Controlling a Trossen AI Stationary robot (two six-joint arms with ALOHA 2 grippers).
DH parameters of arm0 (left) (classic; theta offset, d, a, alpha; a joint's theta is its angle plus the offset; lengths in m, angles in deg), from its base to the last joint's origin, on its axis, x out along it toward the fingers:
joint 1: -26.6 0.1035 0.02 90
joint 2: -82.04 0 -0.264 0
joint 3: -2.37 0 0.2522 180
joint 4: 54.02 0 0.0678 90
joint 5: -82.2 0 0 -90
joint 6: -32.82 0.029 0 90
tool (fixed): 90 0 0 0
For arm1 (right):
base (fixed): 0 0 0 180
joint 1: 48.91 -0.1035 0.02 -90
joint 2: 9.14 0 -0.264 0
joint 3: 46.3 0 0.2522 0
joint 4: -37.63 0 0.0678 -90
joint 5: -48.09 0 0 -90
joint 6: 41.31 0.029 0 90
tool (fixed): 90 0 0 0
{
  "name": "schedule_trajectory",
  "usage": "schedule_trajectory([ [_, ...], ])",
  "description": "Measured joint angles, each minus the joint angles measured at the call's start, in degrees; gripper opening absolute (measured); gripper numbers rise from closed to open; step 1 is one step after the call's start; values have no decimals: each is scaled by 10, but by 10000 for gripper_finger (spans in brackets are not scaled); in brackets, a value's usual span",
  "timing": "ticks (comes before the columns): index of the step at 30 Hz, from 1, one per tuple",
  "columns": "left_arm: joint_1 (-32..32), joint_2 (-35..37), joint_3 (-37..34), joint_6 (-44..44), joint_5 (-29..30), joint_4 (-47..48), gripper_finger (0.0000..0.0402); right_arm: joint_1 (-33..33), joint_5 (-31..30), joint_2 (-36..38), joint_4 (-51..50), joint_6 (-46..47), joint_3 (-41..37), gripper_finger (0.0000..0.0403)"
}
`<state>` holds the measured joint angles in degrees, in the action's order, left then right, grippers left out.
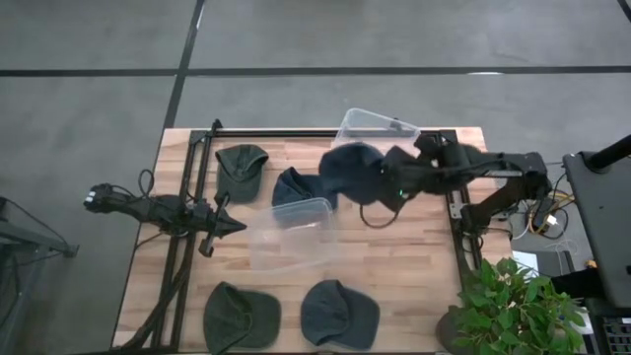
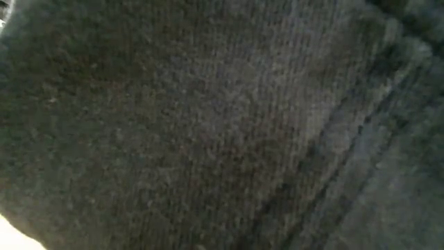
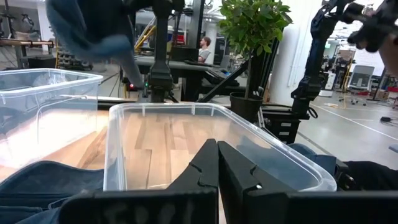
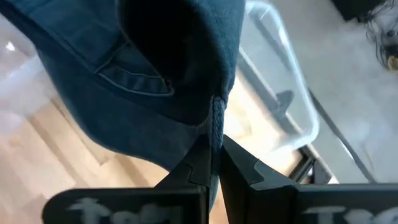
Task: Pick & Place hat
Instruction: Put the middle blue cap into the top transparent bin
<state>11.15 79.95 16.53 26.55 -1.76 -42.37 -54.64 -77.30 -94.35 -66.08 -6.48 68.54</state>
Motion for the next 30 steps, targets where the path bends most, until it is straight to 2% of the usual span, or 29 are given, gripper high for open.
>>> schedule_trajectory([
  [9,0,0,0,0,0,0,0,73,-140,-8,-1,-187,79,12],
  [13,0,0,0,0,0,0,0,118,-169,-20,3,-254,89,12],
  [16,0,0,0,0,0,0,0,160,-166,-38,6,-290,92,12],
  [22,0,0,0,0,0,0,0,228,-120,-91,8,-345,87,12],
  [30,0,0,0,0,0,0,0,303,-61,-178,4,-355,114,12],
])
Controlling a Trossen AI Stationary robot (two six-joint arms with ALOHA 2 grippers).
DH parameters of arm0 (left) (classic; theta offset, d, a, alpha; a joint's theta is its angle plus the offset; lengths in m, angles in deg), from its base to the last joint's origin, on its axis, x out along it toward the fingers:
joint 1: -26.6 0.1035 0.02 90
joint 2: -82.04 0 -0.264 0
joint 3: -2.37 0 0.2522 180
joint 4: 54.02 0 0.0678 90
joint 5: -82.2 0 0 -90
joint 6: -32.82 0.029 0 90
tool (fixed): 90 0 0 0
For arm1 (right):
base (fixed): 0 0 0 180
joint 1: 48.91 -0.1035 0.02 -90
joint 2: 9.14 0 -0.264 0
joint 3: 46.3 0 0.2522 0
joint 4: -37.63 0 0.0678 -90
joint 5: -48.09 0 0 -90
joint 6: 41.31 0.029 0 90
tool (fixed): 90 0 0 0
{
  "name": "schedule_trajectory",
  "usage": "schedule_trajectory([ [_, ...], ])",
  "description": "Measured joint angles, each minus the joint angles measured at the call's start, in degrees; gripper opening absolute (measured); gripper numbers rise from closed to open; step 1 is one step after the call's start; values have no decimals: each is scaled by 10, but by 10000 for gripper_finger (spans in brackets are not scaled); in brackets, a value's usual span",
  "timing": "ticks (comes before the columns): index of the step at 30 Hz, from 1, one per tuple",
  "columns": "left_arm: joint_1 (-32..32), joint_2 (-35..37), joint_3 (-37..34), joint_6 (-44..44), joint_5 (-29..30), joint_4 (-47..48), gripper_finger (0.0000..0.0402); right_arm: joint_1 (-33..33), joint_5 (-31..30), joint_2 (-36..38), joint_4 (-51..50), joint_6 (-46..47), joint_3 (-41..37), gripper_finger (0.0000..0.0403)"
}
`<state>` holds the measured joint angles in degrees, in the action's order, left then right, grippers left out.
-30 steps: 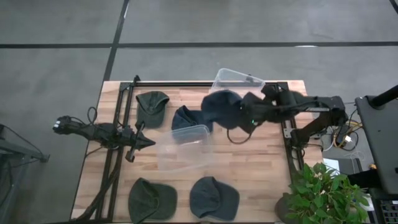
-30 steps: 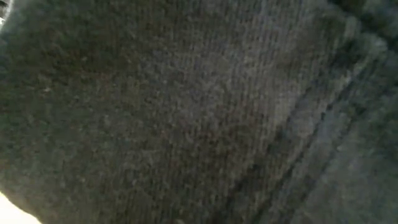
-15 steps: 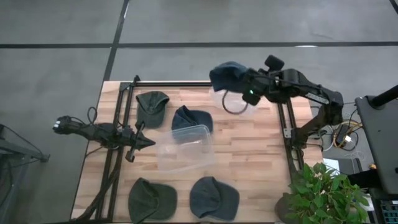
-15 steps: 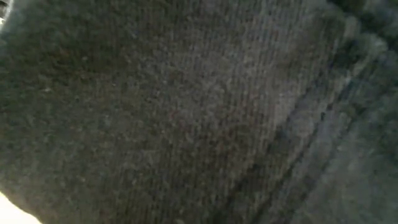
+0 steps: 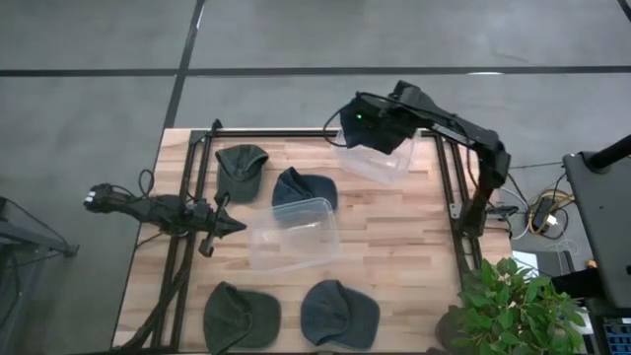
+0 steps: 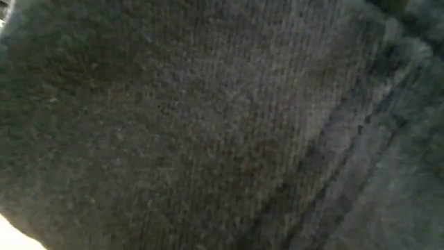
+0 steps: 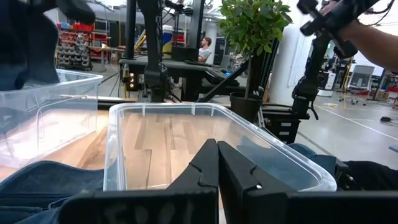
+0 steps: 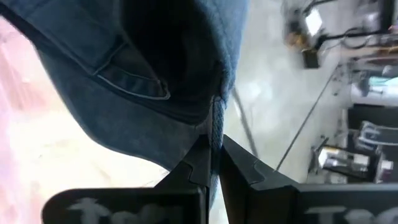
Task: Pick & Place hat
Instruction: Put the middle blue cap into the top transparent bin
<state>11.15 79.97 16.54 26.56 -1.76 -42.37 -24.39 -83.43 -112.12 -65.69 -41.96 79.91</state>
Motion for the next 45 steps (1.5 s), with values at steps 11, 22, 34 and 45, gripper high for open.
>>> schedule_trajectory([
  [11,0,0,0,0,0,0,0,59,107,-55,-4,-3,6,12],
  [22,0,0,0,0,0,0,0,76,160,-101,-5,-26,4,13],
  [34,0,0,0,0,0,0,0,77,176,-160,-5,-36,3,13],
  [45,0,0,0,0,0,0,0,81,156,-163,-5,-26,0,41],
])
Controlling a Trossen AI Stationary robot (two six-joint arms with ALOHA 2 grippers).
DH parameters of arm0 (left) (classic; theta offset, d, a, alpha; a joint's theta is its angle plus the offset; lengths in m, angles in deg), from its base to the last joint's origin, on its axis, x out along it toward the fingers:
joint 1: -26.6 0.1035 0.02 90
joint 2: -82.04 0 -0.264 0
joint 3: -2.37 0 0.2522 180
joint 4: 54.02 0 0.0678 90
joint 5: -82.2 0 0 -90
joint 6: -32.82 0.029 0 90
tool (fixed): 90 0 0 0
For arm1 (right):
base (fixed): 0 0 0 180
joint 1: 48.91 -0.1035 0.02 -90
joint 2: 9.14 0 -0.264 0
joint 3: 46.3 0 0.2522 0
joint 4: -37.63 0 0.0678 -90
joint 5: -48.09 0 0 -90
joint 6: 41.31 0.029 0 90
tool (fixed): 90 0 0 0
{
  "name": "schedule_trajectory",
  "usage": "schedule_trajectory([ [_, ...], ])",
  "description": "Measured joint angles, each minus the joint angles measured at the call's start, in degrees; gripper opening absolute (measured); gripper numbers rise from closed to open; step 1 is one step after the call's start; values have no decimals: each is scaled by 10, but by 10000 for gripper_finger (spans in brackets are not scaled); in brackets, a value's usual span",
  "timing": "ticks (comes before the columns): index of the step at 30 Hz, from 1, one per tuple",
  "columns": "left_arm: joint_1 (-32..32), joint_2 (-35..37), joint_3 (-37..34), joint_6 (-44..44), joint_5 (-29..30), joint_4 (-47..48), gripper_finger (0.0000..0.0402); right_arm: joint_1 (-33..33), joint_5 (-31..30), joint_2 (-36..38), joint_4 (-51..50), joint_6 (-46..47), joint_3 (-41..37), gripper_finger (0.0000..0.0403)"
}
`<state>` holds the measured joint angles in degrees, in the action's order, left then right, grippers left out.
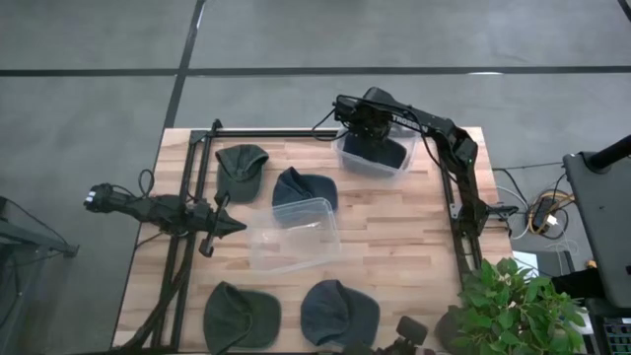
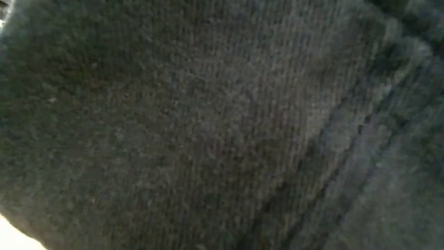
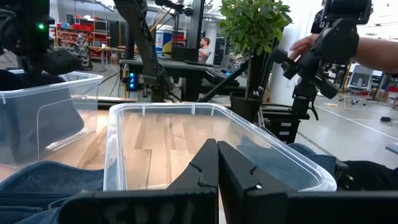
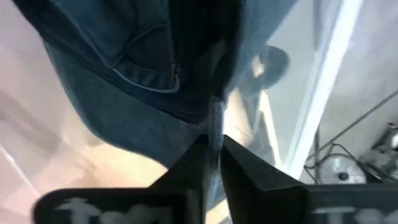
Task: Pick & Place hat
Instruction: Put the middle blue cap into the top transparent bin, then put the bottom blue cap into the top transparent bin
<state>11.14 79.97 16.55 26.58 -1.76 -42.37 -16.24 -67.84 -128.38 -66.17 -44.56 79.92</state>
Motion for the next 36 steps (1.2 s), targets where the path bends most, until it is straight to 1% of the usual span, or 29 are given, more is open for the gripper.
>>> schedule_trajectory([
  [3,0,0,0,0,0,0,0,0,-17,8,0,0,2,83],
  [8,0,0,0,0,0,0,0,0,-26,24,0,-1,2,163],
  [10,0,0,0,0,0,0,0,-2,-37,34,0,1,2,188],
  [14,0,0,0,0,0,0,0,-7,-42,63,0,1,2,218],
  [18,0,0,0,0,0,0,0,-23,-37,104,0,14,2,229],
  [21,0,0,0,0,0,0,0,-45,-2,141,0,29,2,229],
  [24,0,0,0,0,0,0,0,-74,51,172,0,43,2,226],
  [28,0,0,0,0,0,0,0,-116,157,200,0,69,2,224],
  [33,0,0,0,0,0,0,0,-169,288,207,1,120,-4,224],
  [35,0,0,0,0,0,0,0,-194,327,203,0,133,-11,224],
  [36,0,0,0,0,0,0,0,-207,336,201,0,138,-16,224],
])
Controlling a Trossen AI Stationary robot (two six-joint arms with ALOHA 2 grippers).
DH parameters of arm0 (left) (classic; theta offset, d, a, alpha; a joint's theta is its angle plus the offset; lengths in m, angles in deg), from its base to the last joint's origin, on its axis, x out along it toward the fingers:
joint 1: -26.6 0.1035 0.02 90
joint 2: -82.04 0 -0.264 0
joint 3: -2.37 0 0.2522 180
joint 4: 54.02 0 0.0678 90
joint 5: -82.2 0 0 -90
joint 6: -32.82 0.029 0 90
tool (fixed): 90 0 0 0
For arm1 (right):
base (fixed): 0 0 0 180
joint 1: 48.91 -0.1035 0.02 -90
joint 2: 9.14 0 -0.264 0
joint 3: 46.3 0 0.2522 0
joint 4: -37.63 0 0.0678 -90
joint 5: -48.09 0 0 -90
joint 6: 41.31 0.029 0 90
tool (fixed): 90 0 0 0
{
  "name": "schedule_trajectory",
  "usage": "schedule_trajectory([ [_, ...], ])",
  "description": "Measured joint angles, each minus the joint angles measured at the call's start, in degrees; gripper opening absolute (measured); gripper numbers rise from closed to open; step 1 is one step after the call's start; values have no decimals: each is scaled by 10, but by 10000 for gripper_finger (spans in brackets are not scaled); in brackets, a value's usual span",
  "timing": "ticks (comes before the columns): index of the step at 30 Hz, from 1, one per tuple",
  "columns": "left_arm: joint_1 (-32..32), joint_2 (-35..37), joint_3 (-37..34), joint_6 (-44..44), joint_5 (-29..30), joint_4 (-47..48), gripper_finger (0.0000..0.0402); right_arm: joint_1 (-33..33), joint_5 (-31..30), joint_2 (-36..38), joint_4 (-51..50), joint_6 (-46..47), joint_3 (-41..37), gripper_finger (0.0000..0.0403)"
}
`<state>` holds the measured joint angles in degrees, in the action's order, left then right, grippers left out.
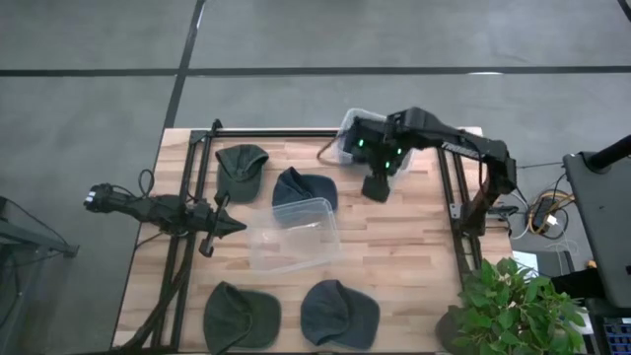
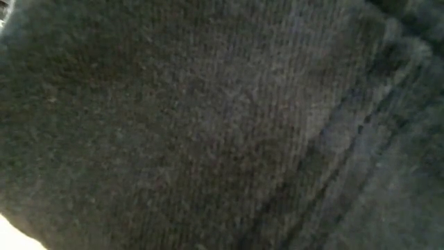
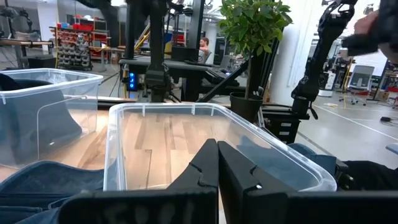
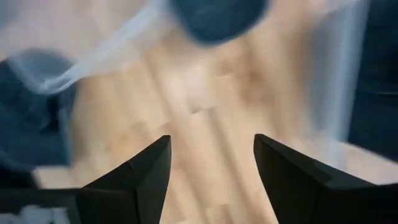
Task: Pick & Place hat
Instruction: Put the bottom blue cap into the top transparent bin
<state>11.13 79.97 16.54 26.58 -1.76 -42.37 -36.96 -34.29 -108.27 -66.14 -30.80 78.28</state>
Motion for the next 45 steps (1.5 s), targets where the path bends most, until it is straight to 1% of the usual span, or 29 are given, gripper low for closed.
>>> schedule_trajectory([
  [6,0,0,0,0,0,0,0,-83,5,-17,6,44,-48,224],
  [11,0,0,0,0,0,0,0,-142,6,-47,9,77,-81,224],
  [16,0,0,0,0,0,0,0,-192,19,-79,14,103,-99,224],
  [21,0,0,0,0,0,0,0,-237,35,-113,45,95,-102,224],
  [25,0,0,0,0,0,0,0,-267,36,-140,67,96,-100,224],
  [29,0,0,0,0,0,0,0,-292,36,-162,71,118,-100,224],
  [36,0,0,0,0,0,0,0,-328,44,-169,95,169,-104,224],
  [42,0,0,0,0,0,0,0,-352,55,-164,183,209,-105,224],
  [45,0,0,0,0,0,0,0,-369,48,-164,201,235,-112,224],
])
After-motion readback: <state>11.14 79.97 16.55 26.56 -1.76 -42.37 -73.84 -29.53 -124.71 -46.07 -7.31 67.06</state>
